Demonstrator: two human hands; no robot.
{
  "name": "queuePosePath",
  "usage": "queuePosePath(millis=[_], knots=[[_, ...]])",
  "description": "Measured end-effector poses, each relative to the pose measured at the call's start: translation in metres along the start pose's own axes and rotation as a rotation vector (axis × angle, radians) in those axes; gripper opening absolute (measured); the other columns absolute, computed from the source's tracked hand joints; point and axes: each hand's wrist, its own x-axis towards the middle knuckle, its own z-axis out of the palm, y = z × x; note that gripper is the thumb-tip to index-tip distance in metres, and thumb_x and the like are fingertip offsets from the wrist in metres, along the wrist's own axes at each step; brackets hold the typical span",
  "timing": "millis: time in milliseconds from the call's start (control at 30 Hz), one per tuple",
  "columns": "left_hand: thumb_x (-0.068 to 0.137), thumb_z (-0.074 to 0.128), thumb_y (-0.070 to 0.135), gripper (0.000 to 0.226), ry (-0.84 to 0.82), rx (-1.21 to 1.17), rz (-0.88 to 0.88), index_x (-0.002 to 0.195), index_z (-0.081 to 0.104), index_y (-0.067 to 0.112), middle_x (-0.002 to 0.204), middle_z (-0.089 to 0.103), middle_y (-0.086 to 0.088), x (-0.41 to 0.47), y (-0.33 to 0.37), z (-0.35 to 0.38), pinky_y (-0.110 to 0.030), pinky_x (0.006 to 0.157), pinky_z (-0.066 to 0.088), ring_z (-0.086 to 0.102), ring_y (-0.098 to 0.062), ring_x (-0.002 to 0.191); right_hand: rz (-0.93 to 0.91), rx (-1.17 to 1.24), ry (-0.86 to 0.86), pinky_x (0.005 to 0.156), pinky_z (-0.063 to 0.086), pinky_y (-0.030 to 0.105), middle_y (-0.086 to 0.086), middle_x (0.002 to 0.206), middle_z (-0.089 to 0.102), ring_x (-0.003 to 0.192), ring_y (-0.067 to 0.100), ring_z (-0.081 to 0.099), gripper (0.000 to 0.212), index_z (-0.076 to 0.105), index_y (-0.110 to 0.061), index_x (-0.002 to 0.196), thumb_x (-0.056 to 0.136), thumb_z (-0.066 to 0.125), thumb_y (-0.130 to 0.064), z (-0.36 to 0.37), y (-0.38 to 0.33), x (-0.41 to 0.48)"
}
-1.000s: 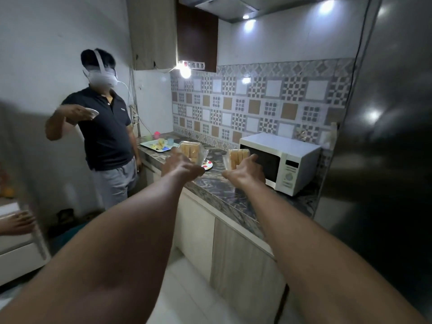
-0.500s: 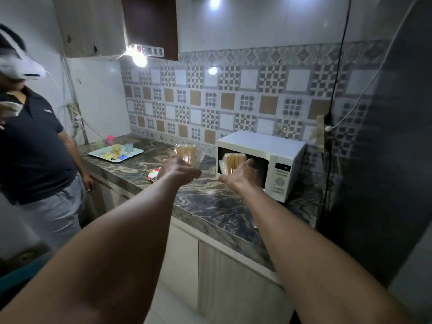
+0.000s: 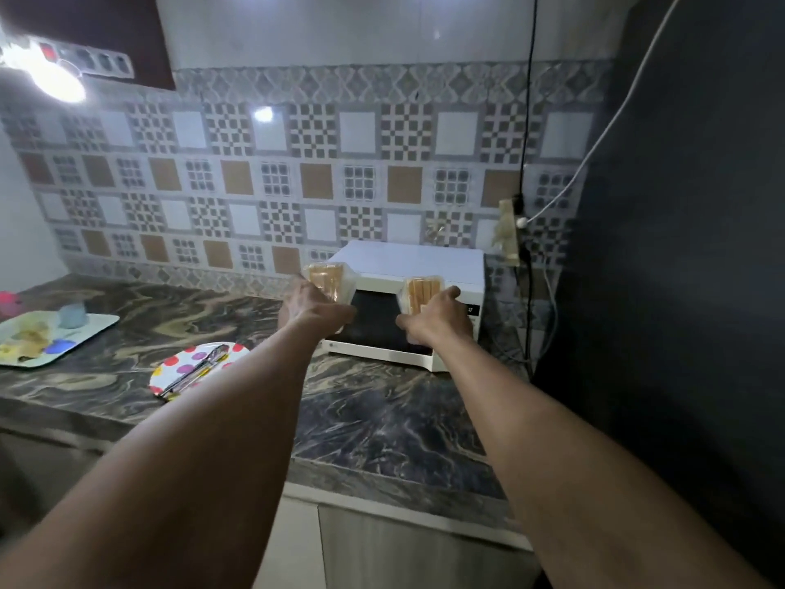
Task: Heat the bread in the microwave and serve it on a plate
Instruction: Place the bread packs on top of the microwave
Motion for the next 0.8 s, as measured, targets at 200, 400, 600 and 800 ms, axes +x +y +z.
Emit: queuePosePath(millis=[200, 400, 600, 800], knots=[[0.060, 0.087, 0.041, 0.103, -0.076, -0.012, 0.056, 0.139, 0.027, 0.012, 0.118, 0.054, -0.014, 0.076, 0.021, 0.051, -0.045, 0.097, 0.047, 0.051, -0.034, 0.113, 0.077, 0.026, 0.047, 0.074, 0.048, 0.033, 0.016, 0.129, 0.052, 0.109, 0.032, 0.059, 0.092, 0.029, -0.007, 0.137, 0.071, 0.084, -0.040, 0.022, -0.003, 0.074], [0.068, 0.086, 0.033, 0.090, -0.082, -0.034, 0.079, 0.135, 0.032, 0.009, 0.114, 0.056, -0.014, 0.160, 0.053, 0.081, -0.043, 0.089, 0.051, 0.056, -0.035, 0.108, 0.097, 0.028, 0.084, 0.085, 0.052, 0.039, 0.018, 0.129, 0.052, 0.112, 0.036, 0.057, 0.093, 0.029, -0.005, 0.136, 0.069, 0.082, -0.042, 0.039, -0.019, 0.171], [0.068, 0.086, 0.028, 0.088, -0.132, -0.089, 0.097, 0.135, 0.033, 0.006, 0.116, 0.056, -0.013, 0.232, 0.082, 0.121, -0.042, 0.092, 0.051, 0.056, -0.035, 0.113, 0.116, -0.044, 0.109, 0.090, 0.045, 0.041, 0.019, 0.126, 0.054, 0.114, 0.037, 0.051, 0.085, 0.035, -0.006, 0.128, 0.068, 0.081, -0.046, 0.060, -0.029, 0.249], [0.073, 0.084, 0.033, 0.095, -0.162, -0.019, 0.090, 0.143, 0.025, 0.008, 0.125, 0.058, -0.016, 0.282, 0.089, 0.169, -0.037, 0.079, 0.044, 0.057, -0.035, 0.115, 0.155, -0.086, 0.111, 0.089, 0.046, 0.041, 0.018, 0.122, 0.055, 0.110, 0.037, 0.053, 0.083, 0.036, -0.008, 0.125, 0.068, 0.082, -0.047, 0.088, -0.029, 0.301]])
